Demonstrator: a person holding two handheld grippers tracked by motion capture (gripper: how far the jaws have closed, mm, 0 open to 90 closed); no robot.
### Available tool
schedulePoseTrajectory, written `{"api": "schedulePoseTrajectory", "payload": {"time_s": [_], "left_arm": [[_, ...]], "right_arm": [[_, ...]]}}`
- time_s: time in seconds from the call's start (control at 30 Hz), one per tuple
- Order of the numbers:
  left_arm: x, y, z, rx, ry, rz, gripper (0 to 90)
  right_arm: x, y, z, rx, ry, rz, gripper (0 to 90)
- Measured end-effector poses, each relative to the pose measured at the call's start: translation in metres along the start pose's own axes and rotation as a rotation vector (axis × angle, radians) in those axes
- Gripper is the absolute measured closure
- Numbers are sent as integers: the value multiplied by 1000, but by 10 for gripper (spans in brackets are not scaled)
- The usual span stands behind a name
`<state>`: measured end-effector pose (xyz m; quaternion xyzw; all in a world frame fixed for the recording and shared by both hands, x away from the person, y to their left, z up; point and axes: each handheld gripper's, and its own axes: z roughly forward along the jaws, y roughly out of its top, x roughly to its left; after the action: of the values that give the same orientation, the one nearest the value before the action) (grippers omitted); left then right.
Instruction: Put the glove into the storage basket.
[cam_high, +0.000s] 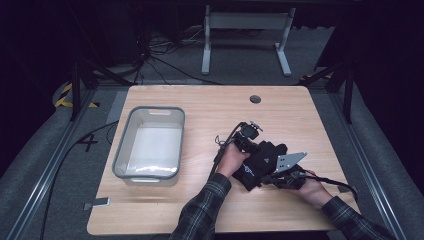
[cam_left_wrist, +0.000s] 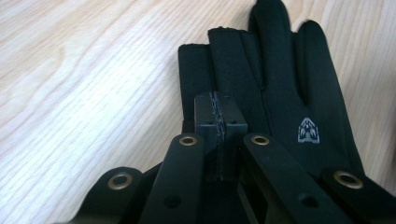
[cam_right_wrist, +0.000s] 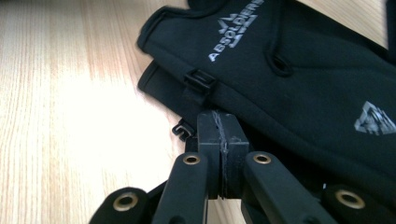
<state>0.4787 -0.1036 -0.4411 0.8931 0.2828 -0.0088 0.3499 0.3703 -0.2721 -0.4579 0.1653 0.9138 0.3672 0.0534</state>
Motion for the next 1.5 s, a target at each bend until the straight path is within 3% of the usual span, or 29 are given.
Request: {"api": "schedulePoseTrajectory", "payload": {"time_s": [0.27,0.4,0.57,0.7,0.8,0.93,1.17,1.5], "left_arm": [[-4,-1,-13,-15,4,3,865],[-8,-6,-25,-19,13,13,807],[-13,-14,-36,6,26,33,657],[-17,-20,-41,7,13,39,495],[-22,-25,-41,3,22,58,402],[-26,-28,-41,9,31,79,287],[-27,-28,-28,17,51,101,144],[-32,-30,0,78,53,135,68]], "right_arm": [[-2,-4,-9,-17,-23,17,896],[-5,-13,-22,-16,-56,37,812],[-11,-26,-39,-26,-96,88,674],[-16,-41,-56,-26,-175,139,524],[-20,-54,-66,-33,-222,174,463],[-29,-74,-77,-43,-266,243,383],[-34,-92,-84,-39,-358,275,234],[-39,-96,-82,-58,-373,292,161]]}}
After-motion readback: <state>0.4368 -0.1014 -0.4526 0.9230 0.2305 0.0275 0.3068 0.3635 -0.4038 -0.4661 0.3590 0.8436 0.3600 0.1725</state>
